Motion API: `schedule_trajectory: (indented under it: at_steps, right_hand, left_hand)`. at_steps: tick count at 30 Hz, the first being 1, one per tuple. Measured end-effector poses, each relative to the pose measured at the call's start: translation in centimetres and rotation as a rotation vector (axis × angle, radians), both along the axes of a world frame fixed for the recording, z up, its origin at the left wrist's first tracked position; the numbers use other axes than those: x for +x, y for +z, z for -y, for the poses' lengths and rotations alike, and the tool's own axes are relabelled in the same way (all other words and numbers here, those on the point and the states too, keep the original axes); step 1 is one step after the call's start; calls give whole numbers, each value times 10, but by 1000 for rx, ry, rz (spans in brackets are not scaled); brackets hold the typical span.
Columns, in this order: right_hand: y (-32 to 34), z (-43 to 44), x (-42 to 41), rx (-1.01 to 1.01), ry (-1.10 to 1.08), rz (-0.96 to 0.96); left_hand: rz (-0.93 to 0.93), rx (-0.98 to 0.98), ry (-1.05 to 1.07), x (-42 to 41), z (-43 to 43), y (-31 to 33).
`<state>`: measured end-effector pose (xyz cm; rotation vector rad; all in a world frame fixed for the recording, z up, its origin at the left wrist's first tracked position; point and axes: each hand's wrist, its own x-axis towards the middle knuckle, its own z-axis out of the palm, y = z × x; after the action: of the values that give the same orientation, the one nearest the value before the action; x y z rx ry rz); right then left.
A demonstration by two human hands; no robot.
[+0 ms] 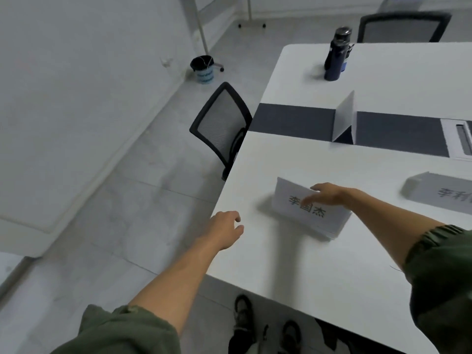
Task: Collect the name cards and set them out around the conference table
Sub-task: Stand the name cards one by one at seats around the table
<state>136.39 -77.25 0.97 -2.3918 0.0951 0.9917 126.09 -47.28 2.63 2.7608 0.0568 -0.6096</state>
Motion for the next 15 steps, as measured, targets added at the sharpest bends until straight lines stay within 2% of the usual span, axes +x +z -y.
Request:
schedule_trajectory:
  at_steps: [4,9,12,15]
  right_hand:
    - [-1,5,10,3,17,-108]
    - [-16,5,10,-19,-75,-171]
    - [-22,3,3,-12,-188,-140]
    - [-12,9,-7,91,-351,-151]
  left_hand:
    - [-24,0,-42,33,-3,-10]
    - [-62,-17,-125,82,-18,-21]
    - [-72,-28,-178,120,-19,-21]
    - [-45,-67,-245,159,-5,-16]
